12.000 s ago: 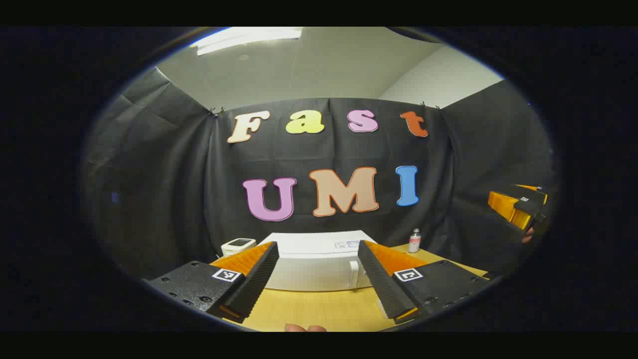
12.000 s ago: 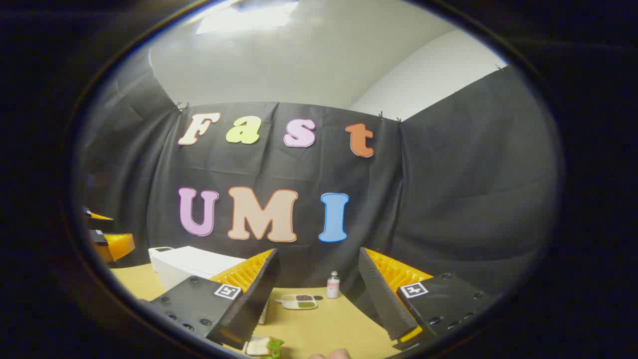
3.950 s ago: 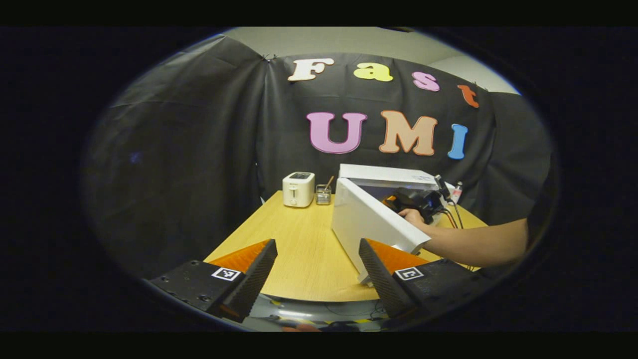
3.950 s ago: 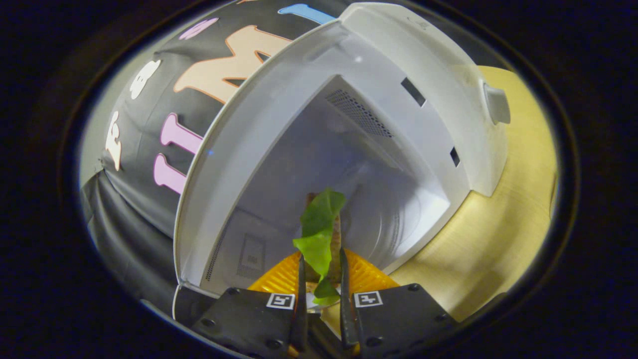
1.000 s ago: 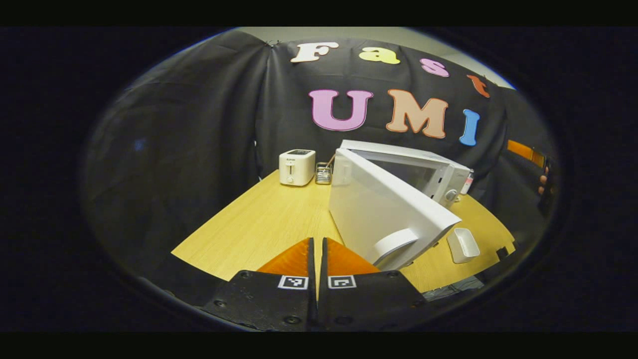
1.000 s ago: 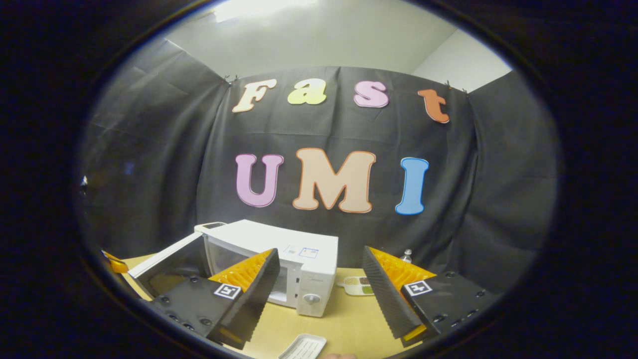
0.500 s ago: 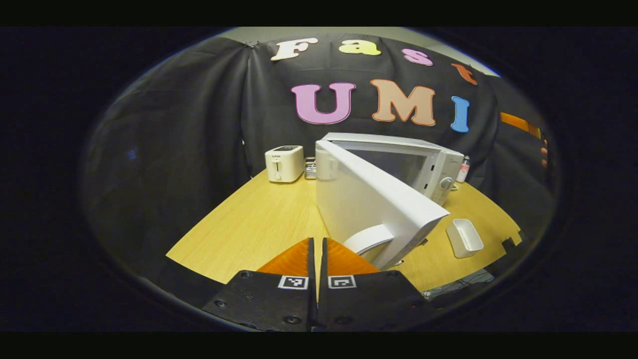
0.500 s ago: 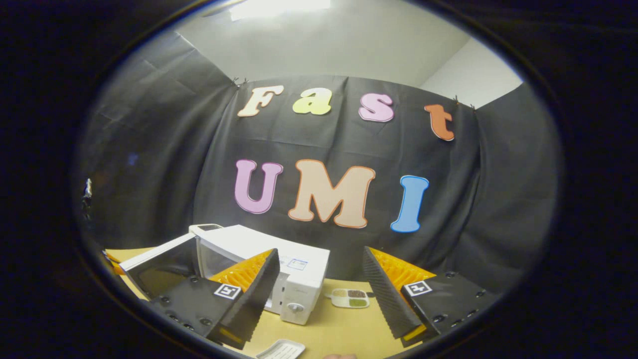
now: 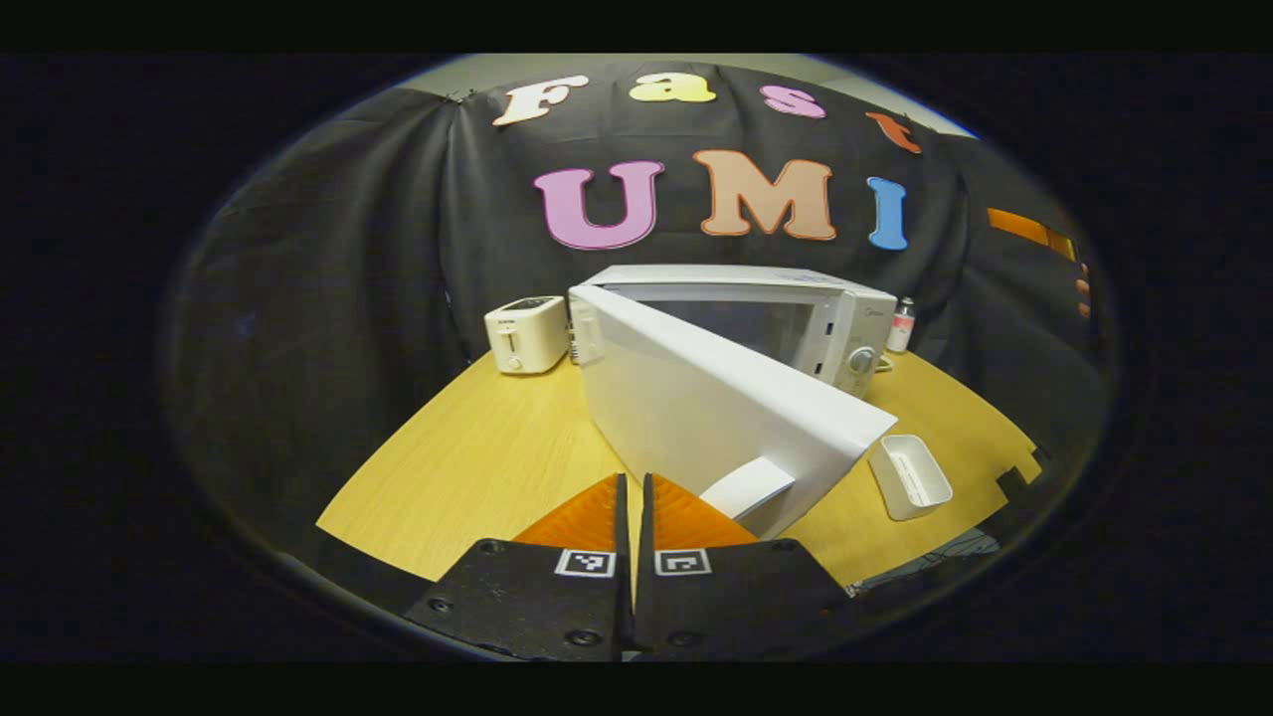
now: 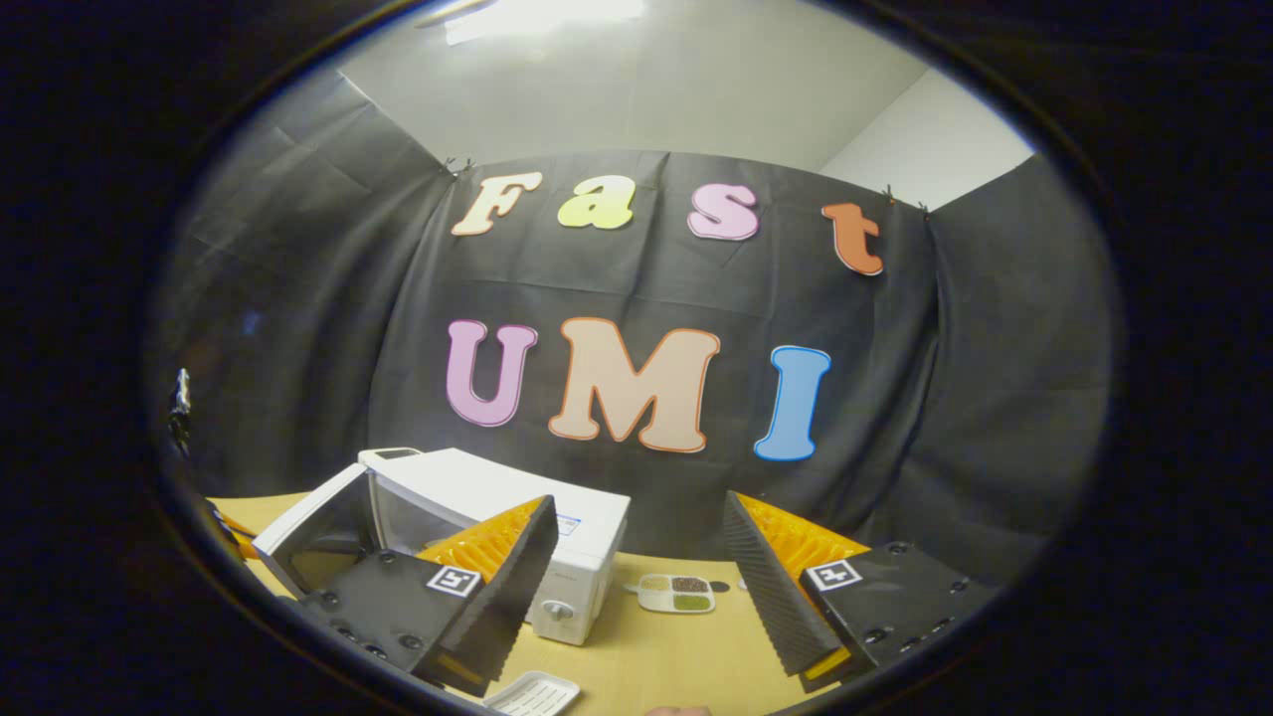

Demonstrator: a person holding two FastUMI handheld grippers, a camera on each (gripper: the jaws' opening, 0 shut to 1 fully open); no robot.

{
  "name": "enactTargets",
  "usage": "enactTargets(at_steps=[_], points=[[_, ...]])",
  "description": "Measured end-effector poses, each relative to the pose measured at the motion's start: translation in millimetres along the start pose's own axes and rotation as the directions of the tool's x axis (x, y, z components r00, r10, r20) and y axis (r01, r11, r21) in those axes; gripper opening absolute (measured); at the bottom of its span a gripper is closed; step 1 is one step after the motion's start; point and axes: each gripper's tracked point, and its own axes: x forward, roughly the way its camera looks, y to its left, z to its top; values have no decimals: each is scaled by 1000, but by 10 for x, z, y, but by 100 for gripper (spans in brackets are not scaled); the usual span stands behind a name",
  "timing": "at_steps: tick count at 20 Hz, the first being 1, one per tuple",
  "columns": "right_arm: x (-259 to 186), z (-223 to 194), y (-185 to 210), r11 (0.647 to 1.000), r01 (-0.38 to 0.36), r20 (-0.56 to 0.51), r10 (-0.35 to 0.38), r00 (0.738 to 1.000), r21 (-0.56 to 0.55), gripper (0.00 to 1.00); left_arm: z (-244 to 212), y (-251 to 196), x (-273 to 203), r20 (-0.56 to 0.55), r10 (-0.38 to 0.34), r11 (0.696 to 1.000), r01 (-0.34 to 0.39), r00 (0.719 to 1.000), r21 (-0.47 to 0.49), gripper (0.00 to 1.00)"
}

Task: Open the microwave oven with the left hand, put the food in, and close the microwave oven.

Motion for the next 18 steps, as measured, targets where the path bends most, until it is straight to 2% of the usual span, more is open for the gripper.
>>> enactTargets(at_steps=[7,18], points=[[-20,-58,-220,1000,15,-14,-15,1000,4,96,173,-456,234,8,-90,994,89,996,69,1],[-100,10,-488,998,63,18,-63,998,12,96,501,-1029,719,17,-210,967,205,978,148,1]])
